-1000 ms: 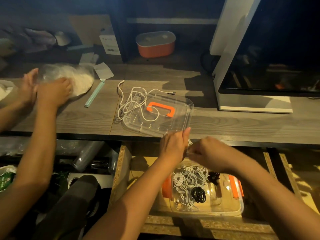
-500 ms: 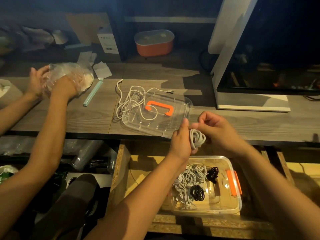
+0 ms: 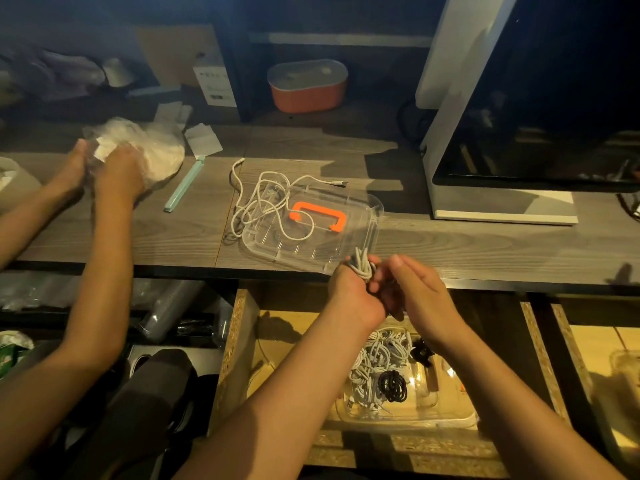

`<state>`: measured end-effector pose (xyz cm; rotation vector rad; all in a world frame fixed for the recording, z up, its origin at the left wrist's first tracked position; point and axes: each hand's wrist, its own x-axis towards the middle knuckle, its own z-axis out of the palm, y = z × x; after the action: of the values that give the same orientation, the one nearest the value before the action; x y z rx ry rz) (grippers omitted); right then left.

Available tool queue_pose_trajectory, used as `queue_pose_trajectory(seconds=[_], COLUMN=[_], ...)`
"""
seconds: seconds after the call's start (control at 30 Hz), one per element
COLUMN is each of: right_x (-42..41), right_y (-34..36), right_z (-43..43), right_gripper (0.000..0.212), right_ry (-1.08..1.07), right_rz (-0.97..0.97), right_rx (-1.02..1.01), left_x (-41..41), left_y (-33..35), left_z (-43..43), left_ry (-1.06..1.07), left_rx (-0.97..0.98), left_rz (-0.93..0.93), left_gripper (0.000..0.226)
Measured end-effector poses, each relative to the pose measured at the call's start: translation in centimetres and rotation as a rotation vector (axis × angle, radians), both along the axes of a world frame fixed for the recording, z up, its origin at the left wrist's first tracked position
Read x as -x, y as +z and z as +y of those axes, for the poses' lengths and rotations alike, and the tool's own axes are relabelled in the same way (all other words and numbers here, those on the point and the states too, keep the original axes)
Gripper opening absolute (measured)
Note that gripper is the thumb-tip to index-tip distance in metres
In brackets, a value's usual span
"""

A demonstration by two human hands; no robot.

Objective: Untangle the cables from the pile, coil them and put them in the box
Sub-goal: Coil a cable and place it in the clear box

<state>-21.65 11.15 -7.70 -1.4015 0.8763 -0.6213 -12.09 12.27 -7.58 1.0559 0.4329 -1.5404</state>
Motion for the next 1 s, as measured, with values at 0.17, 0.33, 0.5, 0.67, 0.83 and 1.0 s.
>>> queue_pose_trajectory(seconds=[0.17, 0.33, 0.5, 0.67, 0.83, 1.0], right_x=[0.8, 0.2, 0.3, -0.1, 0.0, 1.9], right_y=[1.4, 2.4, 2.9, 3.2, 2.9, 4.8], right_z=[-0.2, 0.2, 0.3, 1.0, 0.7, 0.0], right_gripper=[0.02, 0.032, 0.033, 0.038, 0.043, 0.057], right_ry=[0.089, -0.059, -0.164, -0.222, -0.139, 0.193], right_rz=[-0.079, -0.136, -0.127, -0.393, -0.394, -0.203], right_rx=[-0.185, -0.098, -0.082, -0.263, -0.154, 0.234], left_x=[-0.9, -0.5, -0.3, -0.1, 0.3, 0.3], left_y=[0.1, 1.6, 1.4, 1.6, 1.6, 1.9], left_z=[-0.1, -0.3, -0.3, -0.2, -0.4, -0.2], left_ry=[-0.028, -0.031, -0.006, 0.038, 0.079, 0.074], left_rx=[0.043, 0.056, 0.051, 0.02, 0.074, 0.035], left_rz=[0.012, -0.049, -0.012, 0.101, 0.17, 0.154], left_gripper=[0.054, 0.041, 0.044, 0.057, 0.051, 0.041])
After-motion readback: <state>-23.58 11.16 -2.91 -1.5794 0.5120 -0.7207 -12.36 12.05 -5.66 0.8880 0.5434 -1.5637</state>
